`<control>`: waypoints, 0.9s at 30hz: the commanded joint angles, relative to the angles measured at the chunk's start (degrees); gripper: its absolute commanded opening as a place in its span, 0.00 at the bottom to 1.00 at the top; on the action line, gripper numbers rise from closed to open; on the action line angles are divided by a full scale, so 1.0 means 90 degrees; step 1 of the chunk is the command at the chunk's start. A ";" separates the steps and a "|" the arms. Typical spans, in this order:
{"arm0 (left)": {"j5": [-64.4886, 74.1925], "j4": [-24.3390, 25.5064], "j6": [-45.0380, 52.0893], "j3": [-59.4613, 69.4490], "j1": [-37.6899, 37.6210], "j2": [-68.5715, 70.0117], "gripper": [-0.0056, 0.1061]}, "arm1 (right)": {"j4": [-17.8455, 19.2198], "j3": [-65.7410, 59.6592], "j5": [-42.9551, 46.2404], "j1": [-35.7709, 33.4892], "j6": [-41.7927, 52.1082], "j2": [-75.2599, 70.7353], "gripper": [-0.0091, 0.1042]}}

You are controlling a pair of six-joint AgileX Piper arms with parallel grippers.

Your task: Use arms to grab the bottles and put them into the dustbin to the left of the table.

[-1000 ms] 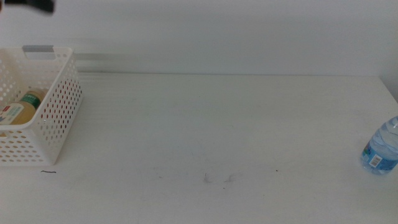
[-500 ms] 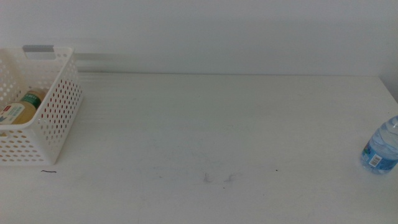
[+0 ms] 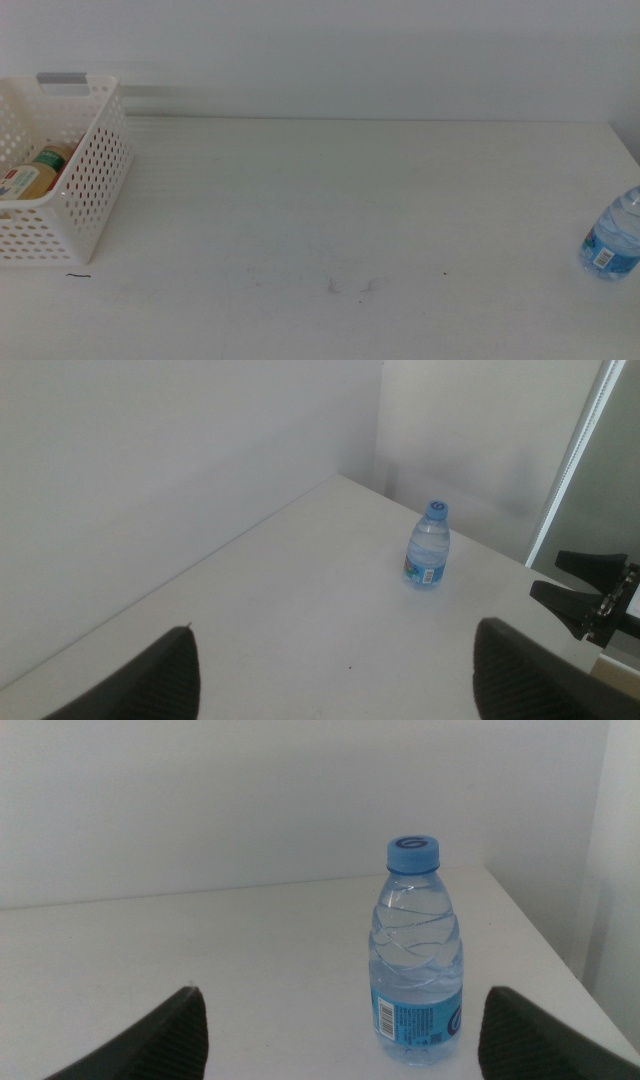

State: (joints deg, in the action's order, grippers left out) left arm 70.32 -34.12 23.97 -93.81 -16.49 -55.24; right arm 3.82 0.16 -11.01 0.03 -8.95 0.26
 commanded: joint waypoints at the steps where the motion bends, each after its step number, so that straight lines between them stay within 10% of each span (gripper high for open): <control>1: -0.0040 -0.0020 0.0013 0.0004 -0.0028 0.0005 0.89 | 0.0013 -0.0017 0.0040 0.0055 -0.0026 -0.0029 0.74; 12: -0.0040 -0.0020 0.0013 0.0004 -0.0028 0.0005 0.89 | 0.0293 -0.0017 0.0934 0.0067 0.0363 0.0461 0.74; 20: -0.0040 0.0005 0.0012 0.0004 -0.0016 0.0031 0.89 | 0.0538 -0.0017 0.3901 0.0067 0.0853 0.4457 0.74; 27: -0.0040 0.0023 0.0012 0.0004 -0.0016 0.0030 0.89 | -0.0351 -0.0017 0.5947 0.0067 0.0942 0.6995 0.74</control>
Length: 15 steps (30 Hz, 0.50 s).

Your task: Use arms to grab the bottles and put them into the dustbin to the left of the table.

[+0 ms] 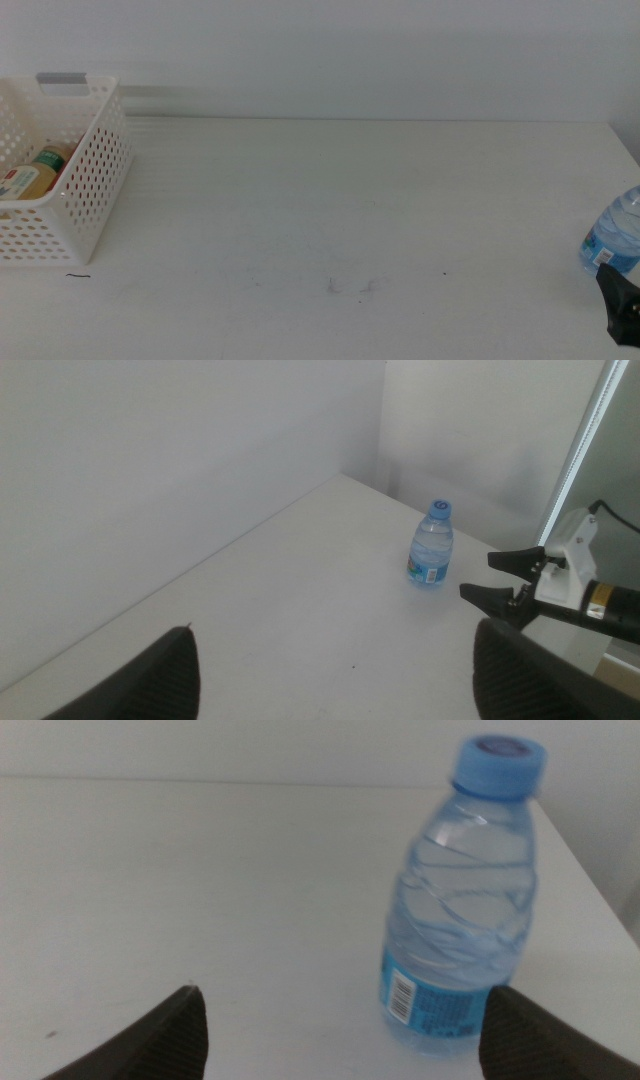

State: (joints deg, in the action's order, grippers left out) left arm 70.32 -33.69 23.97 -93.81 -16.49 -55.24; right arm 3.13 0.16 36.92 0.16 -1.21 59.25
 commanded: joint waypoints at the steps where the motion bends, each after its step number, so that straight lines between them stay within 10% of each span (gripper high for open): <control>1: -0.0040 -0.0025 0.0012 0.0004 -0.0016 0.0030 0.89 | -0.0451 -0.0017 0.0926 0.0053 0.0082 0.0742 0.74; 15: -0.0040 -0.0025 0.0012 0.0004 -0.0016 0.0030 0.89 | -0.1029 -0.0017 0.2584 0.0696 0.0093 0.2530 0.74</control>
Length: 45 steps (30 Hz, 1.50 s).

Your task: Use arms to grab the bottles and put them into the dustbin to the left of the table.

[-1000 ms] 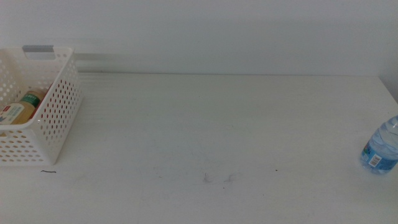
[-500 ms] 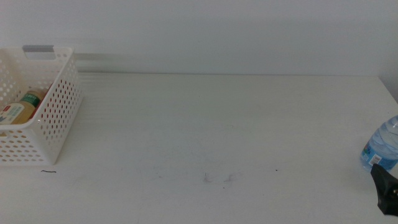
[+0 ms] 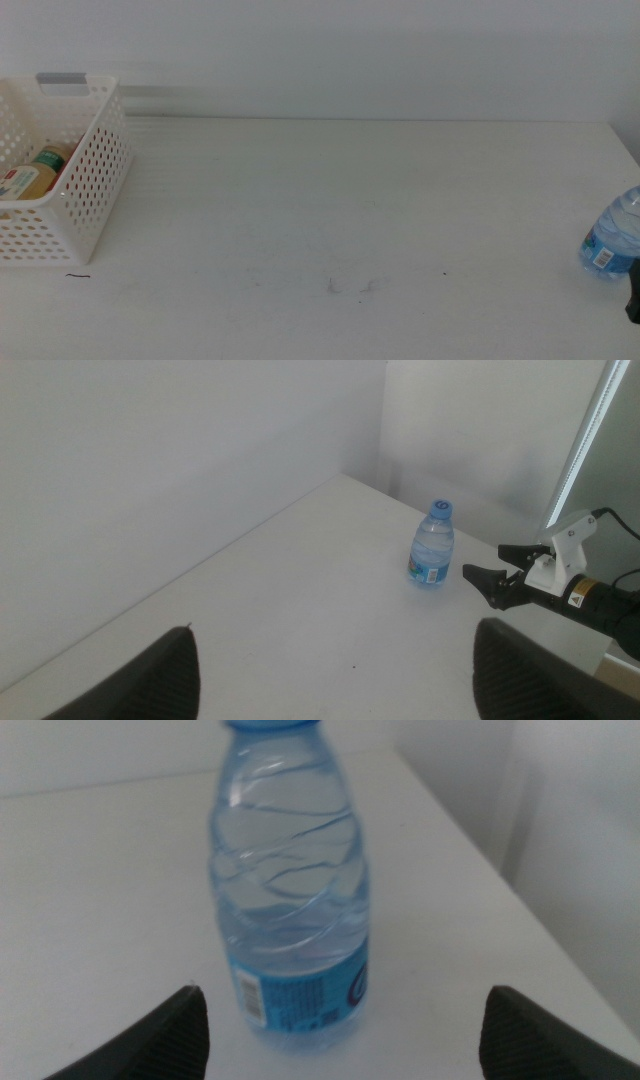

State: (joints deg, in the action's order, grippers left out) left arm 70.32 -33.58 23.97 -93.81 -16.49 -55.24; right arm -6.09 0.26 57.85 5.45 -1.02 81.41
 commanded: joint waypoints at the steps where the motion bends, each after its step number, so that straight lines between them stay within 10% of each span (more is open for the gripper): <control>1: -0.0040 -0.0037 0.0012 0.0004 -0.0016 0.0030 0.89 | -0.0005 -0.0029 0.0336 0.0108 0.0072 0.0068 0.74; 9: -0.0040 -0.0037 0.0012 0.0004 -0.0016 0.0030 0.89 | 0.0899 -0.0029 0.1100 0.0118 0.0376 0.0108 0.74; 45: -0.0040 0.0090 0.0012 0.0004 -0.0016 0.0030 0.89 | 0.0158 0.1782 0.1346 0.0118 0.1243 0.3018 0.74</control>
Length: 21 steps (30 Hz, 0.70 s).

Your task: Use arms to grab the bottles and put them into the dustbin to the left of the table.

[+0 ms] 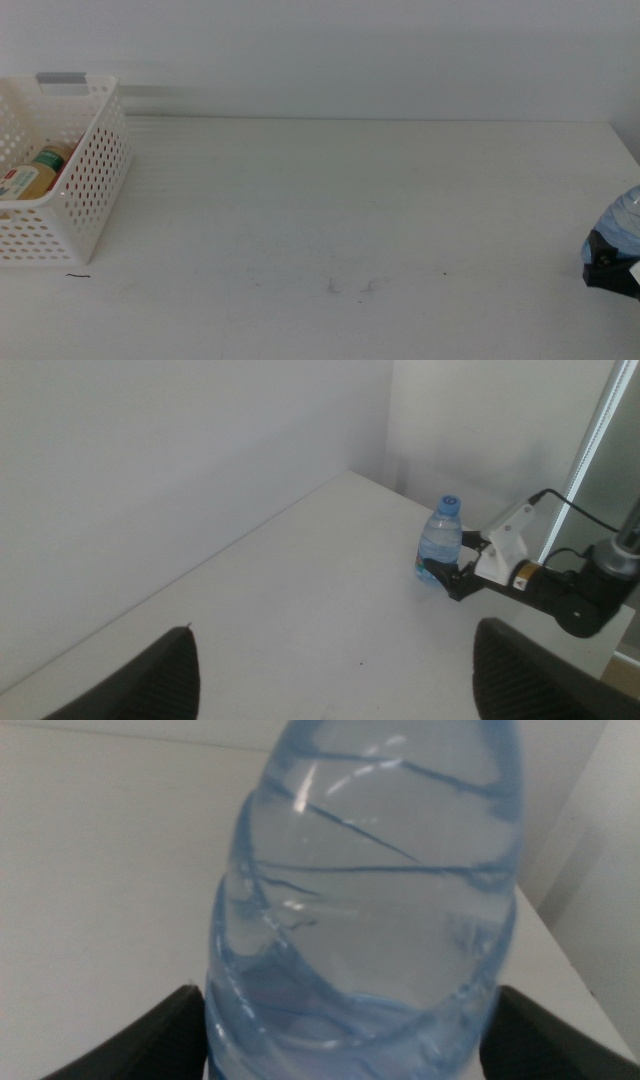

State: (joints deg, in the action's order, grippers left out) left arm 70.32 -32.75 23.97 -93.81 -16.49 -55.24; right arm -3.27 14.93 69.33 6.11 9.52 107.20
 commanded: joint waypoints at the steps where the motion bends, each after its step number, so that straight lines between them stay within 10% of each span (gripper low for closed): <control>1: -0.0040 -0.0002 0.0012 0.0004 -0.0016 0.0030 0.89 | -0.0155 0.0240 0.0070 0.0044 0.0072 0.0232 0.74; 8: -0.0040 -0.0002 0.0012 0.0004 -0.0016 0.0030 0.89 | -0.0032 0.0902 0.0070 0.0020 0.0072 0.0796 0.70; 10: -0.0040 -0.0002 0.0012 0.0004 -0.0016 0.0030 0.89 | -0.0033 0.0975 0.0070 -0.0013 0.0072 0.0833 0.50; 12: -0.0040 -0.0002 0.0012 0.0004 -0.0016 0.0030 0.89 | -0.0144 0.0985 0.0070 -0.0214 0.0072 0.0790 0.09; 21: -0.0040 -0.0002 0.0012 0.0004 -0.0016 0.0030 0.89 | -0.0436 0.2440 -0.0502 -0.2873 0.0013 0.0325 0.06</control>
State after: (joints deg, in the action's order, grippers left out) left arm 70.32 -32.50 23.97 -93.81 -16.49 -55.24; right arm -8.05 32.76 64.29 -15.78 9.52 110.53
